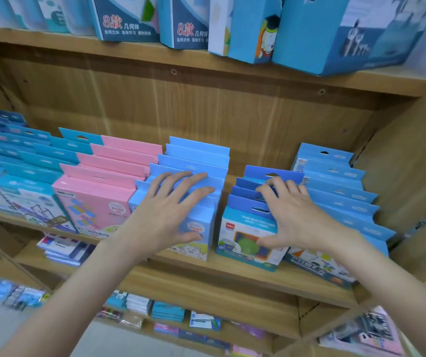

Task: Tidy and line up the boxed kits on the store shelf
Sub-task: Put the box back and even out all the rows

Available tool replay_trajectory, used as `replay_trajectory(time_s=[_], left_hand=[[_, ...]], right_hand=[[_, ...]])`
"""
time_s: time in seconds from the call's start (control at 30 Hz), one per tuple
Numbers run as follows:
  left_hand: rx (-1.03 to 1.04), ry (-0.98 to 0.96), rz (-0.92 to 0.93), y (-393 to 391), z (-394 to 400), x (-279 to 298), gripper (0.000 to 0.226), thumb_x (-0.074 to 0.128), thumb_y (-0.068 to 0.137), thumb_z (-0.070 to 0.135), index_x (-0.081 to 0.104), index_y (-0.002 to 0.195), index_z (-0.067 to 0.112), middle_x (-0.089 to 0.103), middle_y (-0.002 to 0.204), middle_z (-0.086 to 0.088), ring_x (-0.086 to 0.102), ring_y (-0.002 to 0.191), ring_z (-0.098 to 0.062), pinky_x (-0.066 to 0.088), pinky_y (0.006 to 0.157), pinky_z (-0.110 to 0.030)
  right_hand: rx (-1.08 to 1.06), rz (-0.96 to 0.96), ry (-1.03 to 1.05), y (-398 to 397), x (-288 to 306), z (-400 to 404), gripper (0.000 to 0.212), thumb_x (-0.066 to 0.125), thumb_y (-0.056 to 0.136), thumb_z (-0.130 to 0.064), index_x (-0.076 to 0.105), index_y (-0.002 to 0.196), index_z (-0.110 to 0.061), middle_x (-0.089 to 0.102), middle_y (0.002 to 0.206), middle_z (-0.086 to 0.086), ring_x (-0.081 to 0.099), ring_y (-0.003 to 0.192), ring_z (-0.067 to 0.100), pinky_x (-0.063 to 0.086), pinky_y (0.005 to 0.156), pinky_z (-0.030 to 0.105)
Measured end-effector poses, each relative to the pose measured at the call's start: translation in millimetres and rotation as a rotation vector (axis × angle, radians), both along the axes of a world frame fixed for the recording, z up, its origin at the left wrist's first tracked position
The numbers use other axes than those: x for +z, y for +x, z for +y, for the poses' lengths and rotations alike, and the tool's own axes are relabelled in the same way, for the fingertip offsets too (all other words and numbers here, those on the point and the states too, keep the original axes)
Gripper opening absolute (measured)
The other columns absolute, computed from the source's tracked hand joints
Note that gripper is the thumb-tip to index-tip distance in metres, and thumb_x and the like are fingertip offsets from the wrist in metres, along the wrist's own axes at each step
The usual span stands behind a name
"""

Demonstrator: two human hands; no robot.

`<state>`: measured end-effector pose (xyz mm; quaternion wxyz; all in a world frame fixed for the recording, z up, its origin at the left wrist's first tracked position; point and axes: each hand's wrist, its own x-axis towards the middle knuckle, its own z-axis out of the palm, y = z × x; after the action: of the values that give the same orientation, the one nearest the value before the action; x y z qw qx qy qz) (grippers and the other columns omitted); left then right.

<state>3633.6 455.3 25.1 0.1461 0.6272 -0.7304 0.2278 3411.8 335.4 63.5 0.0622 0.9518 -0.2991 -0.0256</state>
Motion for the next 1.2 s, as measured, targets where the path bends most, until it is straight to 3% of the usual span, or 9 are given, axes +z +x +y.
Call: replay_trajectory(time_s=[0.33,0.5,0.7,0.9,1.03,1.2], left_hand=[[0.025,-0.004,-0.001,-4,3,1,0.085,0.083,0.054,0.047,0.043,0.124,0.021,0.047,0.138,-0.006,0.04,0.119,-0.027,0.027,0.099,-0.046],[0.018,-0.038,-0.002,-4,3,-1,0.084,0.083,0.053,0.047,0.045,0.123,0.02,0.048,0.136,-0.007,0.04,0.118,-0.026,0.025,0.1,-0.046],[0.006,-0.035,0.006,-3,3,-1,0.085,0.082,0.054,0.048,0.044,0.125,0.02,0.048,0.135,-0.007,0.039,0.119,-0.026,0.022,0.103,-0.047],[-0.006,-0.013,0.006,-1,4,-2,0.087,0.078,0.058,0.054,0.042,0.129,0.018,0.046,0.137,-0.008,0.038,0.122,-0.027,0.019,0.106,-0.05],[-0.02,0.012,0.008,-7,2,5,0.081,0.052,0.07,0.067,0.04,0.132,0.016,0.045,0.138,-0.007,0.038,0.125,-0.026,0.016,0.108,-0.052],[-0.068,0.003,0.002,-18,-10,15,0.083,0.044,0.071,0.072,0.047,0.128,0.012,0.05,0.134,-0.005,0.038,0.126,-0.023,0.017,0.107,-0.054]], right_hand=[[0.087,-0.007,0.052,5,3,11,0.09,0.063,0.062,-0.065,0.025,0.131,-0.021,0.029,0.124,-0.001,0.032,0.109,0.02,0.027,0.094,0.032],[0.062,0.023,0.077,11,5,17,0.098,0.064,0.065,-0.066,0.014,0.139,-0.025,0.022,0.136,0.0,0.028,0.12,0.022,0.024,0.101,0.034],[0.032,-0.01,0.16,10,7,17,0.105,0.063,0.062,-0.071,0.006,0.143,-0.036,0.009,0.15,-0.007,0.012,0.136,0.019,0.011,0.112,0.037],[-0.014,-0.213,0.354,4,18,12,0.067,0.054,0.077,-0.062,0.035,0.135,-0.032,0.027,0.141,-0.014,0.026,0.13,0.009,0.019,0.109,0.031],[0.018,-0.306,0.427,2,15,4,0.052,0.052,0.082,-0.055,0.045,0.127,-0.029,0.043,0.128,-0.016,0.041,0.119,0.001,0.031,0.106,0.031],[0.011,-0.401,0.452,-7,22,-10,0.036,0.051,0.086,-0.044,0.051,0.119,-0.029,0.049,0.118,-0.019,0.047,0.11,-0.003,0.036,0.083,0.007]])
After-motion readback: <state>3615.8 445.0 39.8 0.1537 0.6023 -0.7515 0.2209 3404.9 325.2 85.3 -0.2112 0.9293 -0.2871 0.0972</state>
